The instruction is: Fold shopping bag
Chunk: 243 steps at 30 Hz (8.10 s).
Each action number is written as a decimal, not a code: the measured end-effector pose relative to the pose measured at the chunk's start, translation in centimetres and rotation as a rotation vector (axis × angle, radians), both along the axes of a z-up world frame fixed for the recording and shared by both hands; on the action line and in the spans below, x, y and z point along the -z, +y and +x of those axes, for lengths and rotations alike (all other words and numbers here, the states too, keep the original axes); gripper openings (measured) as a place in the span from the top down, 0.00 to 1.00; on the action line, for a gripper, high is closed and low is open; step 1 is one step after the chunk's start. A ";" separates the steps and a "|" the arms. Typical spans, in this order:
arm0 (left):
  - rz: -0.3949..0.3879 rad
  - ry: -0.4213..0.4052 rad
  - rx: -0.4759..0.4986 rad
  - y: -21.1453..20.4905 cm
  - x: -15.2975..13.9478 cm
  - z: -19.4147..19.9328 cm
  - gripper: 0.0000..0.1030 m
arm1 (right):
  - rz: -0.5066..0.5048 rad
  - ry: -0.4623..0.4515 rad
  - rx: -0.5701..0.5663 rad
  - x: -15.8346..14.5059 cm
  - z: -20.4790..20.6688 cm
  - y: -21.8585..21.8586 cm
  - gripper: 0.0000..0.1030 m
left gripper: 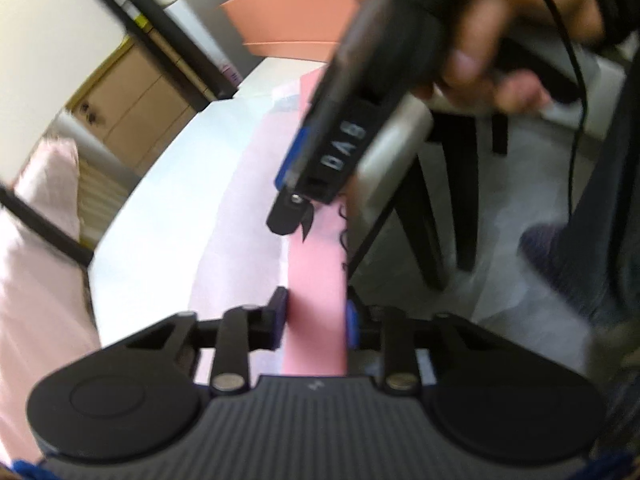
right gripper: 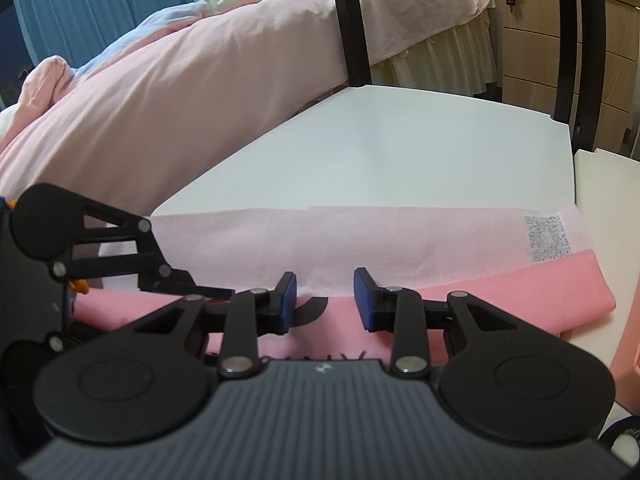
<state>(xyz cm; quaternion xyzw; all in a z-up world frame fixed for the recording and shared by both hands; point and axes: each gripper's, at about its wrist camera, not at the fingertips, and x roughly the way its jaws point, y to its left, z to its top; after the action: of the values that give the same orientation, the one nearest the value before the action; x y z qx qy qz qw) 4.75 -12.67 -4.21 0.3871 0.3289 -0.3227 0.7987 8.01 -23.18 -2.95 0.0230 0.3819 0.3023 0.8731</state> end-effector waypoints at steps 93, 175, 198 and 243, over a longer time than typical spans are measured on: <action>0.106 -0.161 -0.050 2.4 -0.2 1.8 0.94 | 0.017 -0.222 0.021 -1.4 2.2 2.1 0.64; 0.285 -0.252 0.113 -2.1 3.6 -2.6 0.70 | 0.036 -0.019 -0.055 -1.2 -1.6 1.5 0.66; -0.847 0.245 -0.047 9.2 -10.3 5.8 0.96 | 0.385 -0.428 0.138 -11.5 -5.9 -6.1 0.63; -1.136 0.494 0.448 11.2 -8.5 3.4 0.93 | 0.334 -0.629 -0.571 -10.6 -10.5 -2.7 0.66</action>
<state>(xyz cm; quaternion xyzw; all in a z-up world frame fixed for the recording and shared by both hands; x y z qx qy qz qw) 8.18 -1.50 4.25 -0.1211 0.1926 -0.6839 0.6932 -2.45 -25.90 7.63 -0.0357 0.0352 0.5804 0.8128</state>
